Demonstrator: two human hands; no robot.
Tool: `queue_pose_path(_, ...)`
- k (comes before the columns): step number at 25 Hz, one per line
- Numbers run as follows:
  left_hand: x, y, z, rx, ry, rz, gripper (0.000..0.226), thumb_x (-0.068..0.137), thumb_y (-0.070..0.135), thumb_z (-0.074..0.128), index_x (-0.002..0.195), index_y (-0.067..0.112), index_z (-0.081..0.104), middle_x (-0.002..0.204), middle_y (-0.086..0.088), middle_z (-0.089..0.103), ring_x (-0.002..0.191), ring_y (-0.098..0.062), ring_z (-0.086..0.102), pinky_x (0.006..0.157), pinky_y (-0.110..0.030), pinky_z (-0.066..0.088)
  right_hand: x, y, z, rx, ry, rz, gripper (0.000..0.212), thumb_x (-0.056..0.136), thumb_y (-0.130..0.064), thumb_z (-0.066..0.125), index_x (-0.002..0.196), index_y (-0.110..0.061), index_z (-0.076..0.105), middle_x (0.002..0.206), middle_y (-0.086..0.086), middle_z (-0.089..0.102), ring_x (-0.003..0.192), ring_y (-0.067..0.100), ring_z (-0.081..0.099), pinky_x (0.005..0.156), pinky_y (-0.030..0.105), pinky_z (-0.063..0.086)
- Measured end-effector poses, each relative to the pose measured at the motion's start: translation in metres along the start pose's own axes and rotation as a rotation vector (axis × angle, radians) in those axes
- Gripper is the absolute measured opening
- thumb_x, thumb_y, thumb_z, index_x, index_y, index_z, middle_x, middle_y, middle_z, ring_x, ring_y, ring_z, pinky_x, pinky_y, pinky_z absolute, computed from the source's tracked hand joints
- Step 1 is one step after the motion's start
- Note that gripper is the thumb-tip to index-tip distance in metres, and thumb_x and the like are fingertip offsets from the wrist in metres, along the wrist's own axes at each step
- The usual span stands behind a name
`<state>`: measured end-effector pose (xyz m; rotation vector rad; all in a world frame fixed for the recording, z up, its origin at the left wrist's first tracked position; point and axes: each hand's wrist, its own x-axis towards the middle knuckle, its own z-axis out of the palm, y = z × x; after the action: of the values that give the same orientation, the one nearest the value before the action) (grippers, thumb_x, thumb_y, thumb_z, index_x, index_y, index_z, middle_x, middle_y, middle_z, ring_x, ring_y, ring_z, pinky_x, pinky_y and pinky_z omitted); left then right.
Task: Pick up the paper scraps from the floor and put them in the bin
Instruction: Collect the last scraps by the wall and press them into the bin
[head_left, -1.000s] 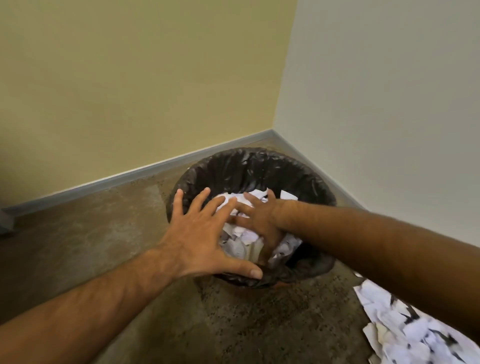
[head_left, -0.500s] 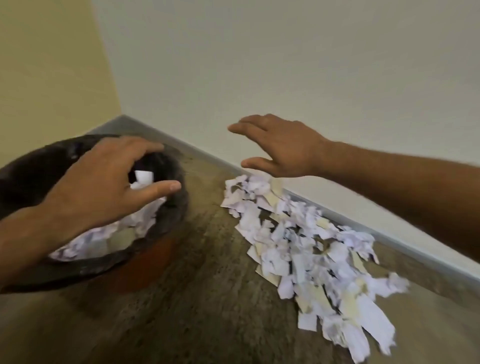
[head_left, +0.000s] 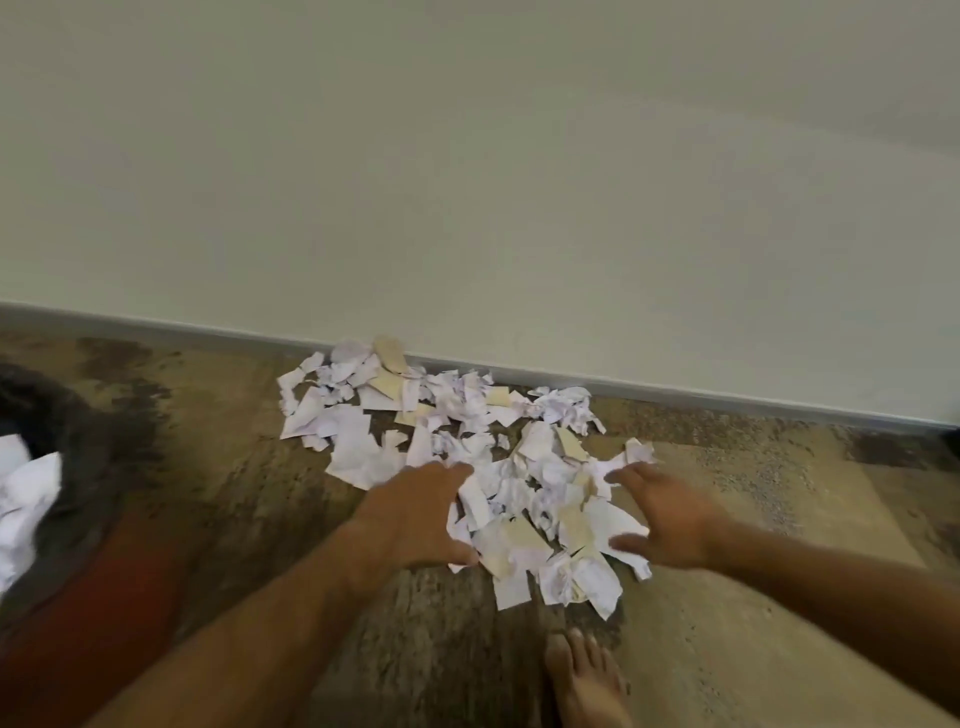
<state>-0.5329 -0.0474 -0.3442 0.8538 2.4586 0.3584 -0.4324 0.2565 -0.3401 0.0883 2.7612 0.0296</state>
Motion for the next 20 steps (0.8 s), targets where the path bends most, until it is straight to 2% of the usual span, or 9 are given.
queue_pose_path(2, 0.029, 0.017, 0.039, 0.003, -0.063, -0.038, 0.118, 0.062, 0.067, 0.076, 0.151, 0.040, 0.004, 0.156, -0.001, 0.024, 0.139, -0.029, 0.030, 0.108, -0.049, 0.037, 0.002, 0.008, 0.043, 0.103, -0.070, 0.091, 0.106, 0.068, -0.072, 0.067, 0.152, -0.033, 0.014, 0.157, 0.003, 0.023, 0.135, 0.024, 0.037, 0.108, 0.037, 0.039)
queue_pose_path(5, 0.064, 0.037, 0.097, -0.019, -0.100, -0.128, 0.133, 0.055, 0.065, 0.083, 0.149, 0.046, -0.010, 0.161, -0.007, 0.001, 0.144, -0.037, 0.018, 0.108, -0.052, 0.033, 0.016, 0.004, 0.093, 0.265, -0.098, 0.176, 0.125, 0.052, -0.081, 0.068, 0.146, -0.052, -0.008, 0.160, 0.001, 0.008, 0.136, 0.031, 0.033, 0.103, 0.043, 0.044)
queue_pose_path(7, 0.079, 0.042, 0.127, 0.036, -0.093, -0.174, 0.134, 0.058, 0.066, 0.081, 0.148, 0.046, -0.017, 0.161, -0.011, -0.011, 0.144, -0.041, 0.016, 0.112, -0.050, 0.029, 0.024, -0.008, 0.113, 0.340, -0.129, 0.183, 0.125, 0.051, -0.077, 0.071, 0.140, -0.061, -0.016, 0.160, -0.001, 0.000, 0.135, 0.032, 0.034, 0.099, 0.044, 0.047)
queue_pose_path(10, 0.094, 0.038, 0.149, 0.186, -0.020, -0.177, 0.125, 0.063, 0.066, 0.078, 0.149, 0.045, -0.011, 0.159, -0.012, -0.005, 0.136, -0.039, 0.028, 0.109, -0.045, 0.034, 0.038, -0.024, 0.133, 0.338, -0.144, 0.168, 0.121, 0.057, -0.069, 0.073, 0.137, -0.064, -0.017, 0.158, -0.001, -0.004, 0.133, 0.033, 0.029, 0.096, 0.047, 0.048)
queue_pose_path(13, 0.106, 0.033, 0.152, 0.034, -0.015, -0.164, 0.102, 0.068, 0.053, 0.081, 0.146, 0.049, 0.016, 0.157, -0.003, 0.003, 0.131, -0.030, 0.037, 0.104, -0.037, 0.041, 0.052, -0.028, 0.135, 0.356, -0.117, 0.147, 0.108, 0.066, -0.065, 0.068, 0.140, -0.061, -0.010, 0.158, -0.001, -0.004, 0.134, 0.033, 0.027, 0.099, 0.049, 0.047)
queue_pose_path(17, 0.115, 0.030, 0.155, -0.136, 0.101, -0.083, 0.063, 0.085, 0.032, 0.072, 0.138, 0.047, 0.043, 0.152, 0.007, 0.024, 0.126, -0.015, 0.045, 0.096, -0.025, 0.046, 0.066, -0.034, 0.132, 0.325, -0.101, 0.104, 0.076, 0.078, -0.059, 0.063, 0.141, -0.053, 0.021, 0.159, -0.002, -0.004, 0.136, 0.032, 0.026, 0.102, 0.044, 0.045)
queue_pose_path(20, 0.117, 0.025, 0.156, -0.215, 0.113, -0.057, 0.051, 0.087, 0.030, 0.070, 0.135, 0.035, 0.054, 0.148, 0.006, 0.034, 0.125, -0.012, 0.048, 0.096, -0.021, 0.044, 0.072, -0.037, 0.129, 0.333, -0.104, 0.091, 0.058, 0.082, -0.050, 0.064, 0.135, -0.042, 0.040, 0.156, -0.004, 0.005, 0.134, 0.031, 0.025, 0.099, 0.043, 0.047)
